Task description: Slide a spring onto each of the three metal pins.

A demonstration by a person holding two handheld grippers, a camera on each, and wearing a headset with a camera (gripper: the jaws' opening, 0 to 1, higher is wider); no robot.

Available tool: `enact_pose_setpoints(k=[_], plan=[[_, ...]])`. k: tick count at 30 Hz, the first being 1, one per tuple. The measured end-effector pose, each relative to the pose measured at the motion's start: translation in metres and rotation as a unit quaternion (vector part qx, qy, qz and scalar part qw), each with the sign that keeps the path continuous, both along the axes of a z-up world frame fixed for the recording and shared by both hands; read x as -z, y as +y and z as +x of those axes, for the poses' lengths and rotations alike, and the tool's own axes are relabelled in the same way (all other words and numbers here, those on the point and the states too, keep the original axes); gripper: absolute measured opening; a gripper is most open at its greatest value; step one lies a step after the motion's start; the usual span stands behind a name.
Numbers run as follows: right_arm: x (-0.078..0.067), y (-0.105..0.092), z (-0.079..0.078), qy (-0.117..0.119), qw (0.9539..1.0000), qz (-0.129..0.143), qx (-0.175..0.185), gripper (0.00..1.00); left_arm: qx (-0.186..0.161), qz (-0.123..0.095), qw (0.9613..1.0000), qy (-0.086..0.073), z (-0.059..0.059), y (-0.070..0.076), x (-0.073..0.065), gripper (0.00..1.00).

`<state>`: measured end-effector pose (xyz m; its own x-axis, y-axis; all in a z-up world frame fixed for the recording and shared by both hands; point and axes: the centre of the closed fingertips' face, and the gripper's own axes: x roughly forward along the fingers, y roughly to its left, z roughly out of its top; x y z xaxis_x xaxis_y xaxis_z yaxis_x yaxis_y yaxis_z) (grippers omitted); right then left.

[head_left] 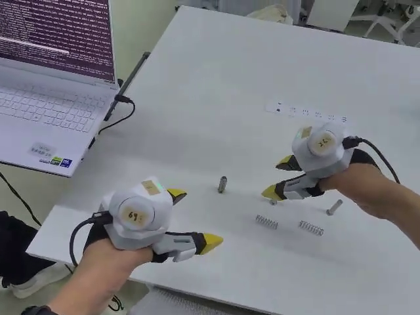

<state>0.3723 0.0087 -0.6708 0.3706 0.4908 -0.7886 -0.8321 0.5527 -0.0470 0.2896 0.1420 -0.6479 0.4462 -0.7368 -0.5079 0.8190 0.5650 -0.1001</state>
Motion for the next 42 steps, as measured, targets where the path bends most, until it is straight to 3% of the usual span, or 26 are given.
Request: enact_pose_setpoints(k=[8, 14, 20, 26, 29, 42], plan=[[-0.004, -0.023, -0.013, -0.01, 0.9979, 0.037, 0.053, 0.5, 0.019, 0.007, 0.9998, -0.003, -0.001, -0.014, -0.001, 0.64], [-0.008, -0.041, -0.025, -0.018, 0.9921, 0.073, 0.1, 0.52, 0.027, 0.013, 0.9995, -0.004, -0.001, -0.02, -0.002, 0.64], [0.006, -0.061, -0.047, -0.008, 0.988, 0.082, 0.131, 0.55, 0.032, 0.012, 0.9994, -0.006, 0.002, -0.025, -0.003, 0.64], [0.005, -0.08, -0.061, -0.02, 0.9805, 0.093, 0.172, 0.58, 0.034, 0.014, 0.9993, -0.01, 0.005, -0.027, -0.005, 0.64], [0.001, -0.089, -0.065, -0.031, 0.9732, 0.113, 0.198, 0.59, 0.035, 0.014, 0.9992, -0.012, 0.006, -0.028, -0.007, 0.64], [0.001, -0.103, -0.092, -0.041, 0.962, 0.136, 0.234, 0.63, 0.047, 0.017, 0.9986, -0.015, 0.004, -0.034, -0.009, 0.64]])
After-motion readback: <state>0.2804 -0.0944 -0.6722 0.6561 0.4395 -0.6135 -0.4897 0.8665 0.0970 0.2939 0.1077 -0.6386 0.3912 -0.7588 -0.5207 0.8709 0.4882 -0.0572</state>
